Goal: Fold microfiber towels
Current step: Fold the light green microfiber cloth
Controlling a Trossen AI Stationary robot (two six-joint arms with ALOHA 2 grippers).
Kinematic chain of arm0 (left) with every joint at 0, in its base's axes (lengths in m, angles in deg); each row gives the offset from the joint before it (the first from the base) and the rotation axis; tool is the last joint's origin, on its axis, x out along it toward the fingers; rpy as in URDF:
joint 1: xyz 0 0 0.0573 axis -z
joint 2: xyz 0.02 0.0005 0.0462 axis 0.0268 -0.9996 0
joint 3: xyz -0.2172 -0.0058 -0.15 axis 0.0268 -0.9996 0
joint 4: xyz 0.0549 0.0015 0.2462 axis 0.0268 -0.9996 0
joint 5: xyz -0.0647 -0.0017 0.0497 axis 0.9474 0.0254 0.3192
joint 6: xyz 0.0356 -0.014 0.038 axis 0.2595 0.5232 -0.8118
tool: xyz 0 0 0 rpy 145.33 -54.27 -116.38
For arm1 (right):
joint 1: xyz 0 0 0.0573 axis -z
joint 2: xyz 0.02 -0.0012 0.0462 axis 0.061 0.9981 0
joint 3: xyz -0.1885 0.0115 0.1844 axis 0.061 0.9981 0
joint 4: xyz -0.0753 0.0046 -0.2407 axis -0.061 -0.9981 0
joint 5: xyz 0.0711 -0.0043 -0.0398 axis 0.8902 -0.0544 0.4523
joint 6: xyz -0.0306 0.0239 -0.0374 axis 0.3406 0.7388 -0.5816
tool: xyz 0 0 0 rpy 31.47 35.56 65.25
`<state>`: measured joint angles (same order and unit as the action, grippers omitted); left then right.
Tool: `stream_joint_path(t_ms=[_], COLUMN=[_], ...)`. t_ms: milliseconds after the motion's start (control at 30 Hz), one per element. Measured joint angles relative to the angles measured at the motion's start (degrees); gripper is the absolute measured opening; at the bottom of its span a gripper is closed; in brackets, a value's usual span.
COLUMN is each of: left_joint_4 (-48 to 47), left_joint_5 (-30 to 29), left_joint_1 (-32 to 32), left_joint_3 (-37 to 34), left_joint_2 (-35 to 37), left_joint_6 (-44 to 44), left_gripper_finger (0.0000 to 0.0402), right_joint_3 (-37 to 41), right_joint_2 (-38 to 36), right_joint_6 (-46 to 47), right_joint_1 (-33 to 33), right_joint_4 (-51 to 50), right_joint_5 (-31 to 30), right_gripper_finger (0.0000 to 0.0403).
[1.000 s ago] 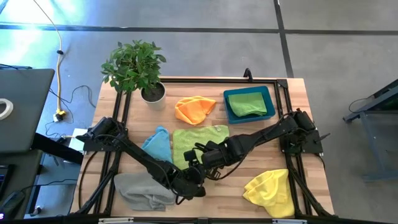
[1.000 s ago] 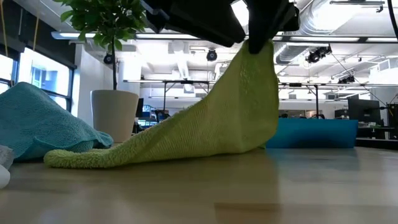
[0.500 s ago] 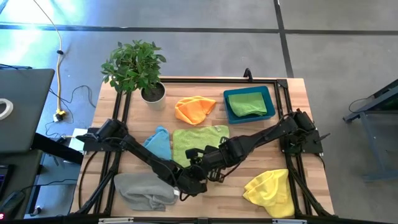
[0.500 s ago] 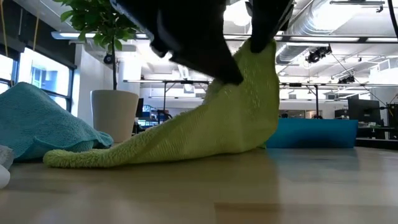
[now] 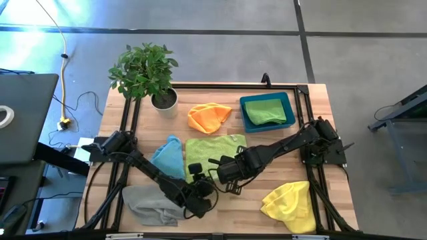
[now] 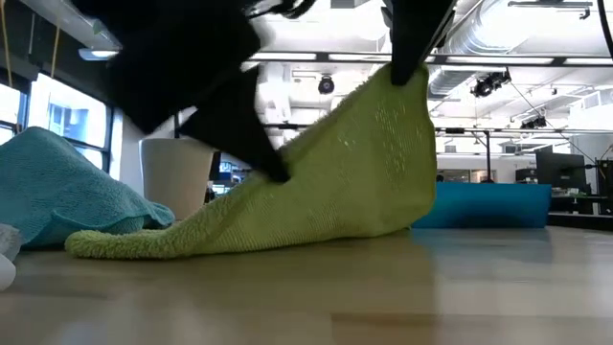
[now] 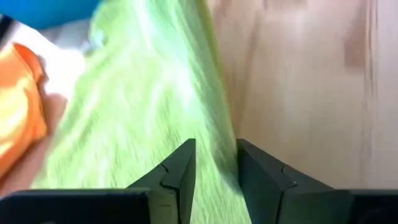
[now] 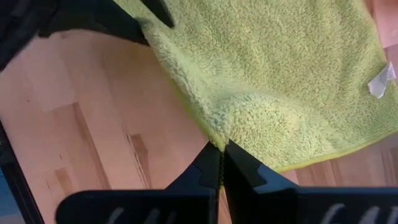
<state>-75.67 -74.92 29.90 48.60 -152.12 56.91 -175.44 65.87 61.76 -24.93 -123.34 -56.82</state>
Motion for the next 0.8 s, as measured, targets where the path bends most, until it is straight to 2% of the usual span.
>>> stream_joint_path(t_ms=[200, 533, 800], left_joint_4=[-8.2, -26.03, -34.72], left_joint_5=[0.06, -1.16, -2.35], left_joint_1=[3.21, 4.02, 3.91], left_joint_3=[-0.04, -0.04, -0.04], left_joint_2=[-0.04, -0.02, 0.01], left_joint_6=[5.19, 16.24, 19.13], left_gripper_finger=[0.0103, 0.0103, 0.0103], right_joint_3=[-0.02, -0.02, -0.02], right_joint_2=[-0.02, -0.02, -0.02], right_joint_6=[0.11, 0.2, 0.51], right_joint_1=[0.0, 0.0, 0.02], right_joint_4=[0.03, 0.03, -0.34], right_joint_5=[-0.08, -0.12, -0.14], right_gripper_finger=[0.0, 0.0, 0.0])
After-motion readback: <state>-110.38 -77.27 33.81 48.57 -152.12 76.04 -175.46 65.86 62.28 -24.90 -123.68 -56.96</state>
